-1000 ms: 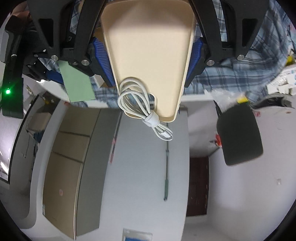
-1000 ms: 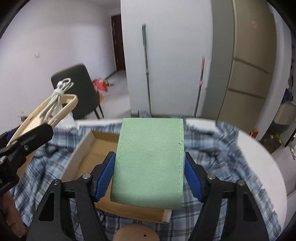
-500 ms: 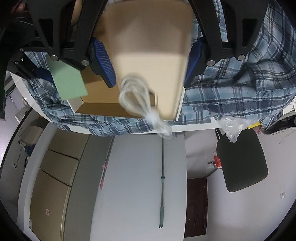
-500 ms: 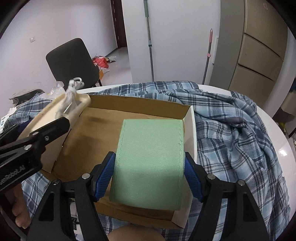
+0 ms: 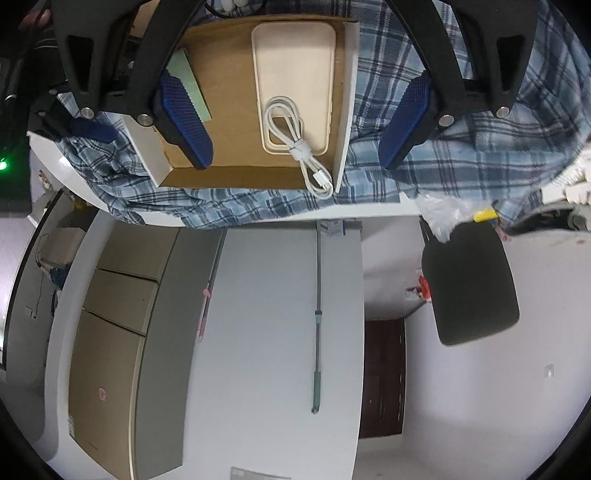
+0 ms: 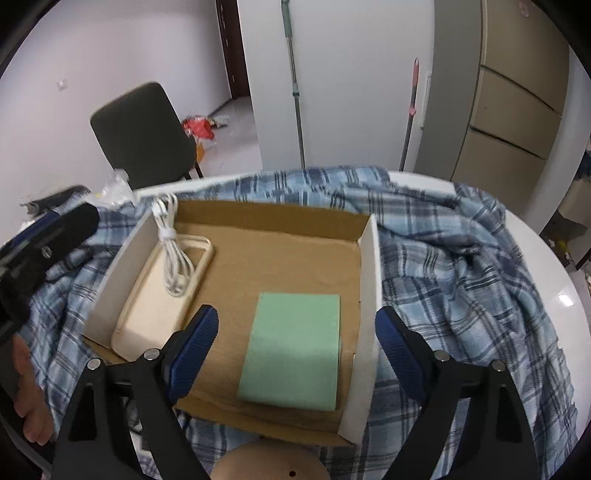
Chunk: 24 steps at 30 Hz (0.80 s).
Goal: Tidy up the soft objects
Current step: 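Open the left gripper dropping the phone case while the right gripper releases the green pad into the box, then raise both grippers away from the box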
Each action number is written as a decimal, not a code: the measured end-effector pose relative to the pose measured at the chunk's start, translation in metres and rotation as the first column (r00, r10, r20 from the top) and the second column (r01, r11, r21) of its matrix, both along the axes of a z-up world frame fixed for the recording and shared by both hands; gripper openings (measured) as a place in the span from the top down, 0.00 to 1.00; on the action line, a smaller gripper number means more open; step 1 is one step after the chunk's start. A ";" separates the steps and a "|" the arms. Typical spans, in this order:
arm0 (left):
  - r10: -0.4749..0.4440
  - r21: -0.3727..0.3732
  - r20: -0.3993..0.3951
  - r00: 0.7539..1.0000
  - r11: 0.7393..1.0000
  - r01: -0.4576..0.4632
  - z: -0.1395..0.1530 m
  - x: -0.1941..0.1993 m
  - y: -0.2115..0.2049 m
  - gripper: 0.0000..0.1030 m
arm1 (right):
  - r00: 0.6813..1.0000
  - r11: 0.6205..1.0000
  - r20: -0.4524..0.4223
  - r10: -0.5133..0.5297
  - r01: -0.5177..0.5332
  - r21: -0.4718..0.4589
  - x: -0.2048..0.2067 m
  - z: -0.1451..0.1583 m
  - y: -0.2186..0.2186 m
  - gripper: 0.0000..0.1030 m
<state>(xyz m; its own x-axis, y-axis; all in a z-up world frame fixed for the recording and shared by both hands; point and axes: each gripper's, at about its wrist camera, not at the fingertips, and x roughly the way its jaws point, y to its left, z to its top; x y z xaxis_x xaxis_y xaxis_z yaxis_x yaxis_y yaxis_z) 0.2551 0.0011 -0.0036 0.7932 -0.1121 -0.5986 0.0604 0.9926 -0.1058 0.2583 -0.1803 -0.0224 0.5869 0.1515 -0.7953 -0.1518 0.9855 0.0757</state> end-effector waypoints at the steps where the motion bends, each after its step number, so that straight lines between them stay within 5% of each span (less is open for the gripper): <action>1: -0.001 0.009 0.008 1.000 1.000 0.001 0.005 -0.003 -0.001 0.10 | 1.000 1.000 0.014 0.001 -0.001 0.000 -0.004 0.007 0.000 0.16; 13: -0.010 0.041 0.230 0.973 0.999 0.000 0.098 -0.109 0.000 0.10 | 0.979 0.999 0.203 0.019 -0.025 0.024 -0.087 0.091 -0.018 0.16; 22: -0.007 0.007 0.276 0.961 1.000 0.005 0.119 -0.187 0.013 0.09 | 0.951 0.999 0.308 0.015 -0.024 0.025 -0.165 0.109 -0.030 0.16; 24: 0.022 -0.017 0.290 0.957 1.000 -0.018 0.116 -0.202 0.018 0.01 | 0.948 0.999 0.320 0.011 -0.023 0.033 -0.180 0.105 -0.033 0.16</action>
<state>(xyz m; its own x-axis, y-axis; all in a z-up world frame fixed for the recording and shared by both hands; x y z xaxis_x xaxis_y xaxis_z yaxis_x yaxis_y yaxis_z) 0.0536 0.0187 0.1124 0.9345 -0.1012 -0.3414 0.0708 0.9924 -0.1005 0.0787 -0.2130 0.0826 0.8063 0.1883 -0.5607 -0.1903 0.9802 0.0555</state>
